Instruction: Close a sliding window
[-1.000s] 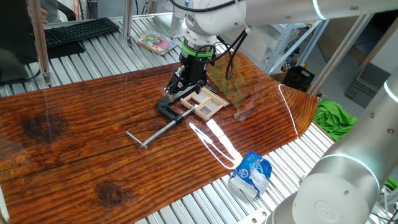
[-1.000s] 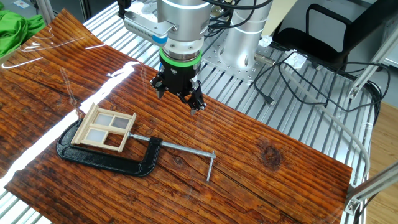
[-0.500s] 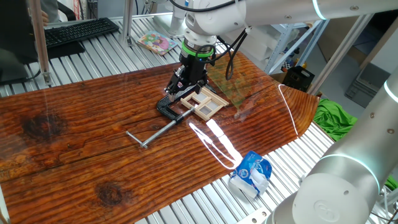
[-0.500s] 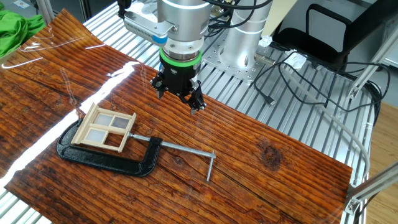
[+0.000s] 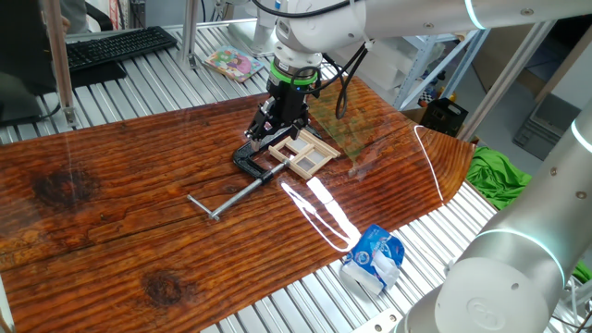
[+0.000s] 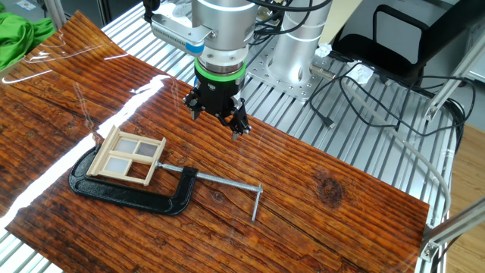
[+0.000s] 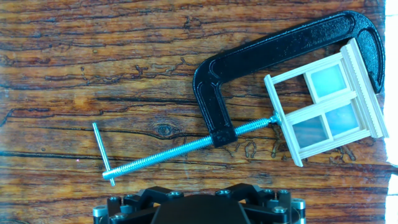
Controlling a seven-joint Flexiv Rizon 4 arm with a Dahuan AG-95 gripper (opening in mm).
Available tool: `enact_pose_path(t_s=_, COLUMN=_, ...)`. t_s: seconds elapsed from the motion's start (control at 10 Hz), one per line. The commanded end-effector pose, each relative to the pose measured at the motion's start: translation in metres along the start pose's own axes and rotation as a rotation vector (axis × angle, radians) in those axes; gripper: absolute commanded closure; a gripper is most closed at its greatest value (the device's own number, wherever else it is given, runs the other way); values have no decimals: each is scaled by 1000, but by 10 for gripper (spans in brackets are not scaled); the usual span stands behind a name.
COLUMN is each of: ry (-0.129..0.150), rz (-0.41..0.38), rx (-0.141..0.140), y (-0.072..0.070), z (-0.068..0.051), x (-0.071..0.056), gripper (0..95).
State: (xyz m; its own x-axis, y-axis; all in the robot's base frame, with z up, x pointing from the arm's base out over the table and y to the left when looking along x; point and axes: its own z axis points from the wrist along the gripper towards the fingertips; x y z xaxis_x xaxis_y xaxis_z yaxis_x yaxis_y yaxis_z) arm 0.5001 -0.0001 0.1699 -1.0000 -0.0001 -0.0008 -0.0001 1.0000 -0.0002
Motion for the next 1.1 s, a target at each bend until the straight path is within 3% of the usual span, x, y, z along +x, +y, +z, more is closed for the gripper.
enact_pose_path(t_s=0.1, ry=-20, rz=47, rx=-41, y=0, z=0, x=0, gripper=950)
enact_pose_path(t_s=1.1, ry=-19, rz=50, rx=-53, y=1, z=2, x=3, gripper=950)
